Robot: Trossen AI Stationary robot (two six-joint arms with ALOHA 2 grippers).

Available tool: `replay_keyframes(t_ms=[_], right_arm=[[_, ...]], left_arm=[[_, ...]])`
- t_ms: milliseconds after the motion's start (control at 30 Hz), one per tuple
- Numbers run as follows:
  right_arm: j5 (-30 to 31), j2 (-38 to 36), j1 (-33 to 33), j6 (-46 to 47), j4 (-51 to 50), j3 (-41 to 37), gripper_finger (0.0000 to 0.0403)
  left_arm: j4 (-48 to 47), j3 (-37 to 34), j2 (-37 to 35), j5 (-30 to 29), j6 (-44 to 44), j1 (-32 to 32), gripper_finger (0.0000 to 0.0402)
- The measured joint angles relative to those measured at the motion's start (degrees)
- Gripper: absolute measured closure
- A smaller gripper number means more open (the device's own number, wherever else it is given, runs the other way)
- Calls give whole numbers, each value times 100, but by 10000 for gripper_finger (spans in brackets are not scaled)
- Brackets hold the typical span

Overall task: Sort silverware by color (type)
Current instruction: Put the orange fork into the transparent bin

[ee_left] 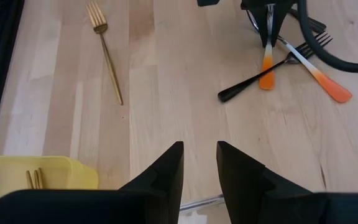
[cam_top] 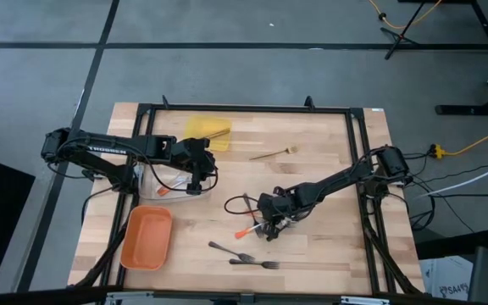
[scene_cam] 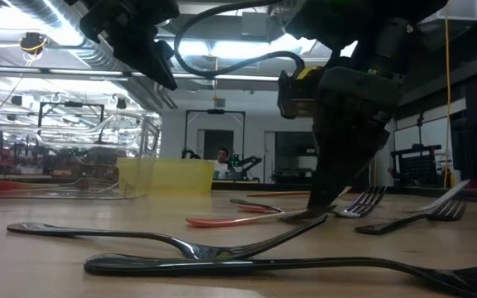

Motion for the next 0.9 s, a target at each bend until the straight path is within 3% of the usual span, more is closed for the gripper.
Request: replay_keyframes(t_ms=[600,900], right_arm=[[881,-155,-4,-481,-702,11,402],[912,-273,-2,-751,-1082,15,402]], left_arm=[[92,0,-2,0,0,0,311],[104,0,-2,0,-1,0,311]])
